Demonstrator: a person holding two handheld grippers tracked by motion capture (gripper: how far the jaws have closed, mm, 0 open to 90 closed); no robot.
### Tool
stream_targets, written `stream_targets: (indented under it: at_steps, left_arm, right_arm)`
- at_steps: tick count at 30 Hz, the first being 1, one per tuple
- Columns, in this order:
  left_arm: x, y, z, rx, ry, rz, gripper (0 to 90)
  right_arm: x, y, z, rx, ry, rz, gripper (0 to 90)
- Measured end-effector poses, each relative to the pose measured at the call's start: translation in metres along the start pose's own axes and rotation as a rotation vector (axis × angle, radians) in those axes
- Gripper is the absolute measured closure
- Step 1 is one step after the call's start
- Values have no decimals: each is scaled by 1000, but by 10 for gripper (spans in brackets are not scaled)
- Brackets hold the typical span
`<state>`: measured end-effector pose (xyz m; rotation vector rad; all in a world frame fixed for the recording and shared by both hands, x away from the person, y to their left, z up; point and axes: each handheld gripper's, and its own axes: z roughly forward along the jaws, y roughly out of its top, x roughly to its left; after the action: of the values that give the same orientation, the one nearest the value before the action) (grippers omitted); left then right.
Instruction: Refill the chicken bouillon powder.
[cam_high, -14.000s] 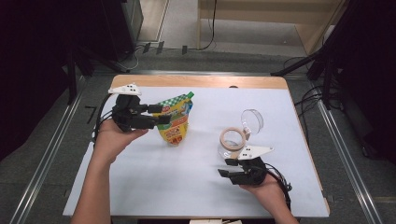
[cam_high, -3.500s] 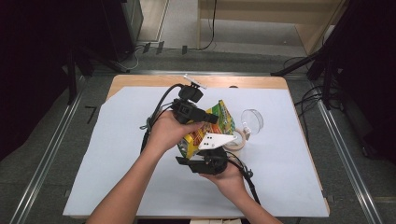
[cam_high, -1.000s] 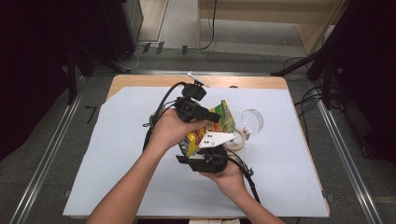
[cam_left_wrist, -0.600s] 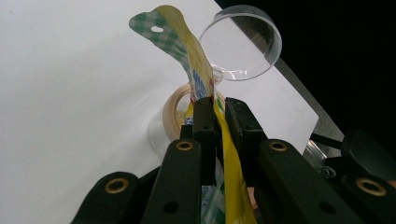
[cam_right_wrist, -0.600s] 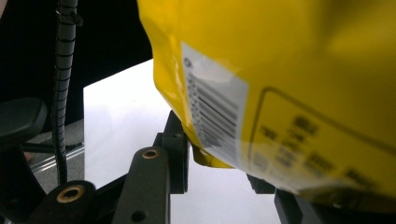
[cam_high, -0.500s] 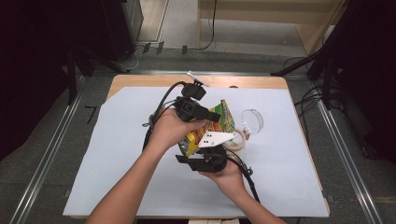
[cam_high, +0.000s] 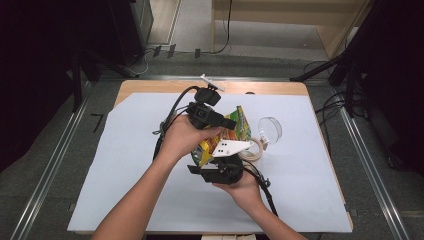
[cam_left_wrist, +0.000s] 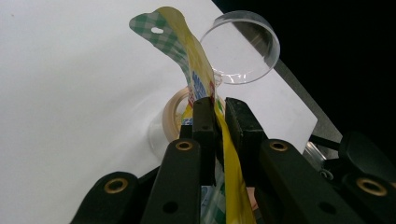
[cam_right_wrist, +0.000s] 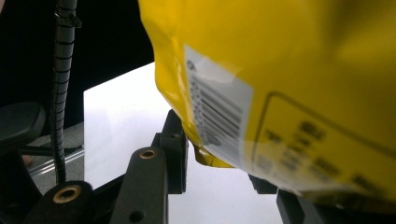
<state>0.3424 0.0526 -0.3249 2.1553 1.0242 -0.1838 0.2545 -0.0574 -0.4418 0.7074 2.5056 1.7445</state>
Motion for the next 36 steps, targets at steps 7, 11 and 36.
stream_targets:
  at_steps: [7,11,36]
  left_arm:
    - [2,2,2,12,-6,-8,836]
    - [3,0,1,7,-12,-13,836]
    - [6,1,3,17,-23,-21,830]
  right_arm:
    - [0,1,-1,-1,3,17,667]
    - [1,1,-2,10,3,13,669]
    - [2,0,-4,13,1,5,667]
